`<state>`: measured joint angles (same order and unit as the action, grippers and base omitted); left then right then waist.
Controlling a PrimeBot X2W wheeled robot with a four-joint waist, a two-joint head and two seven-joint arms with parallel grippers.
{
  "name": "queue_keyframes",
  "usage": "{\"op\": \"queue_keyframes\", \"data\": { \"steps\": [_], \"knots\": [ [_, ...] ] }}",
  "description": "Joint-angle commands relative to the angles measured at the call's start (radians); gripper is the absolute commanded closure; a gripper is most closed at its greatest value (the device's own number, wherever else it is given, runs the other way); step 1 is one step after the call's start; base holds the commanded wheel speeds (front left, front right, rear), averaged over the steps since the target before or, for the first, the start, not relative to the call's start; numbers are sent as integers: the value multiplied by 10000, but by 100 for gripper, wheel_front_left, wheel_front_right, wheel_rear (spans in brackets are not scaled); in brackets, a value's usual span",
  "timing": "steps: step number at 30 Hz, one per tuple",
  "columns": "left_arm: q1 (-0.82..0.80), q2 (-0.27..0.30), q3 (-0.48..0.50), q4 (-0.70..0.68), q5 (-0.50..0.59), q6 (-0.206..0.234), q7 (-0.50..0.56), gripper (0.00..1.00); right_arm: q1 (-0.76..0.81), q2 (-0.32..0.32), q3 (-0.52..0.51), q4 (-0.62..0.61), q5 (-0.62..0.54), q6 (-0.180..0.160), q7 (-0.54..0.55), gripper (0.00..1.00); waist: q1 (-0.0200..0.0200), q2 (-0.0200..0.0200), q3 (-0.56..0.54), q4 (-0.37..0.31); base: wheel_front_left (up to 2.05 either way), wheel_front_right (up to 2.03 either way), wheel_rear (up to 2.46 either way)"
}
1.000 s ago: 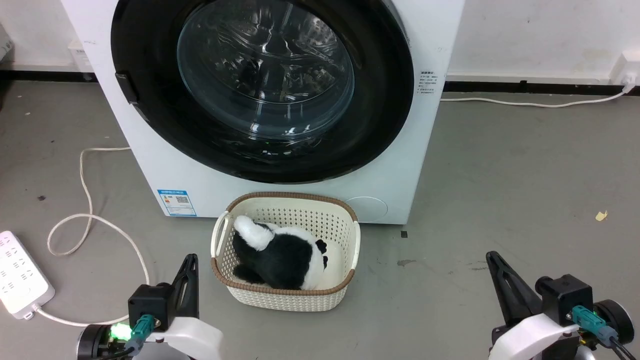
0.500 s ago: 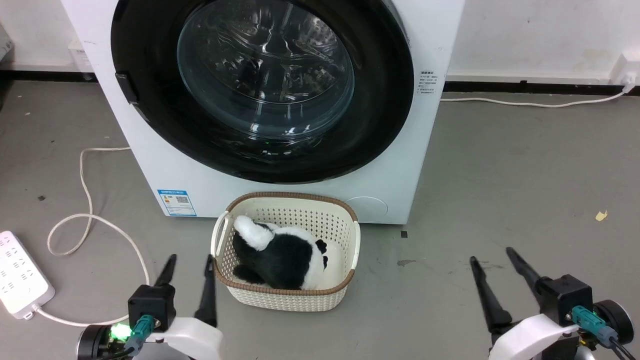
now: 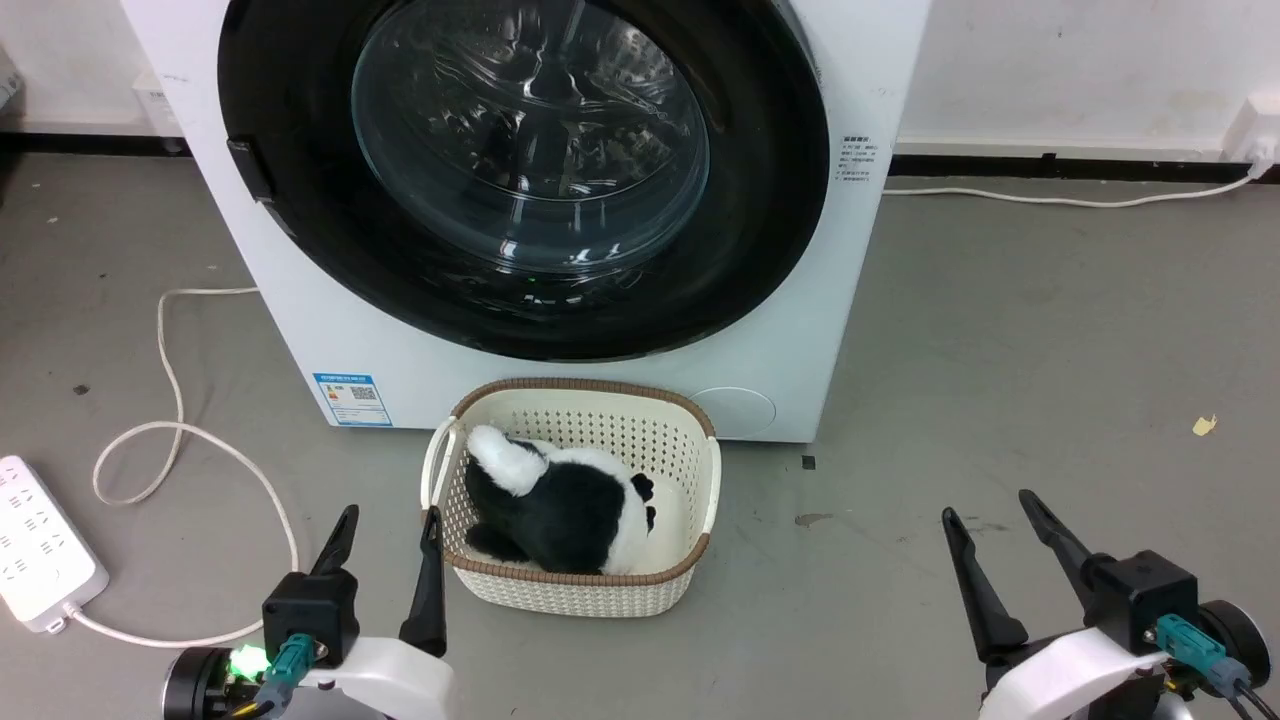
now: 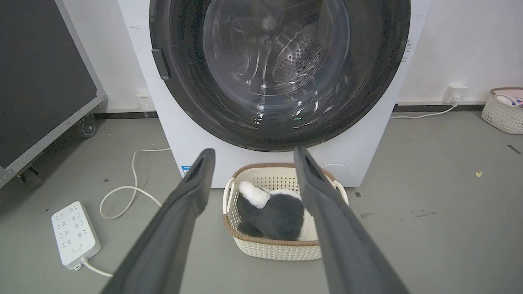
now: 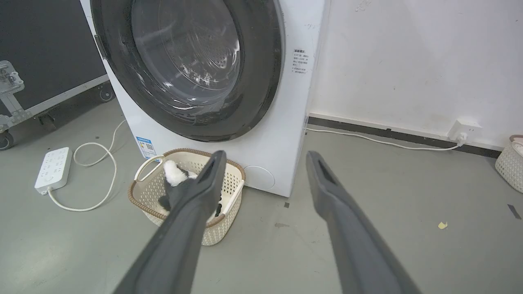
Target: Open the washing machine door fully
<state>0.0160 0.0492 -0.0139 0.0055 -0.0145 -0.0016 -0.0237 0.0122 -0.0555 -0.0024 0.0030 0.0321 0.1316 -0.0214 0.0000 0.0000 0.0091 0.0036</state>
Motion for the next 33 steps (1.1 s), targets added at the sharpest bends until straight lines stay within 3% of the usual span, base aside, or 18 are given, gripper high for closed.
{"op": "queue_keyframes", "data": {
  "steps": [1, 26, 27, 28, 29, 33],
  "knots": [
    [-32, 3, -13, 18, -70, 58, -107, 0, -45, 7, -28, -21, 116, -1, -132, 0, 0, 0, 19, 14, 0, 0, 0],
    [-616, 5, -423, -200, -322, 239, -629, 0, -1938, -715, -106, -297, 1346, -3, 79, 0, 0, 0, 1139, 462, 0, 0, 0],
    [-654, 5, -447, -216, -337, 253, -650, 0, -2070, -746, -109, -294, 1419, -3, 124, 49, 0, 0, 1201, 495, 0, 0, 0],
    [-692, 5, -473, -233, -354, 267, -671, 0, -2206, -774, -124, -290, 1490, -3, 169, 86, 0, 0, 1270, 533, 0, 0, 0],
    [-731, 5, -498, -251, -372, 282, -692, 0, -2344, -795, -138, -283, 1569, -3, 209, 100, 0, 0, 1336, 570, 0, 0, 0],
    [-871, 5, -597, -318, -439, 344, -775, 0, -2918, -807, -257, -166, 1908, -4, 374, 100, 0, 0, 1588, 708, 0, 0, 0]
  ]
}}
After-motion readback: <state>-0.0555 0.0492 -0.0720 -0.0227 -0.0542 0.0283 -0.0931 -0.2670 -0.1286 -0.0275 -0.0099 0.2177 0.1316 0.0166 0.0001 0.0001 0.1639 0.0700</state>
